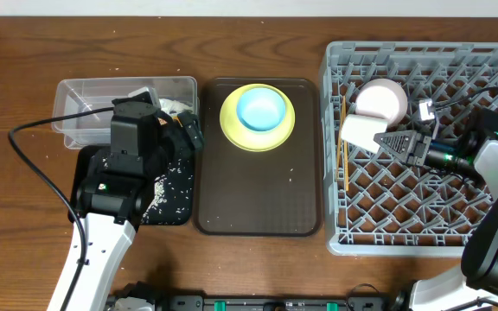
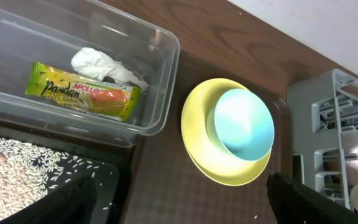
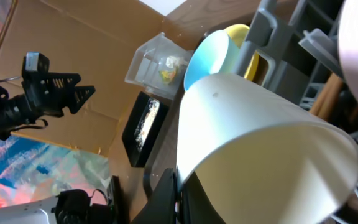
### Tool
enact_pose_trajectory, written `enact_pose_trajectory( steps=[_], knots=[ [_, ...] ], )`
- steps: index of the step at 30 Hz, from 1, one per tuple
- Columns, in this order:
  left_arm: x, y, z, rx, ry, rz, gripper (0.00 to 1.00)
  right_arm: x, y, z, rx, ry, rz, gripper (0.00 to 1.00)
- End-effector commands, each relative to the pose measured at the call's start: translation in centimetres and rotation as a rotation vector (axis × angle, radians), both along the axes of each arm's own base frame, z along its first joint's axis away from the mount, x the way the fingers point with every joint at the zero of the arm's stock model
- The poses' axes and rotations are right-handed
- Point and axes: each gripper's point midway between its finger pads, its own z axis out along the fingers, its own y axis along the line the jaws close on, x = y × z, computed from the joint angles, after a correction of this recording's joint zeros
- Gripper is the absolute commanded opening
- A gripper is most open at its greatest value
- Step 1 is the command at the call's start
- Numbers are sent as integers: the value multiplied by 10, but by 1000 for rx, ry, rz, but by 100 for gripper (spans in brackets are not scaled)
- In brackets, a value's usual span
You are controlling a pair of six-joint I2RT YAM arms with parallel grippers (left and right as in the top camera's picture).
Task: Sort waste into correct bins and load items into the dishwasher rack
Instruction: 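Lower the white cup into the rack and open the right gripper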
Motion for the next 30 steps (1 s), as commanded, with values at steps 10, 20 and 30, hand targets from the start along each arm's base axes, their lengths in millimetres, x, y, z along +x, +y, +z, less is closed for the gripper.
enact_pose_trajectory(
  steps=[10,20,30],
  knots=[
    [3,3,7,11,-16,5,90,-18,-34,-18,-33,193,-107,4],
    [3,3,7,11,-16,5,90,-25,-65,-36,-99,344,-211,18],
    [3,3,7,11,-16,5,90,-6,-86,13,-236,368,-306,20]
  ],
)
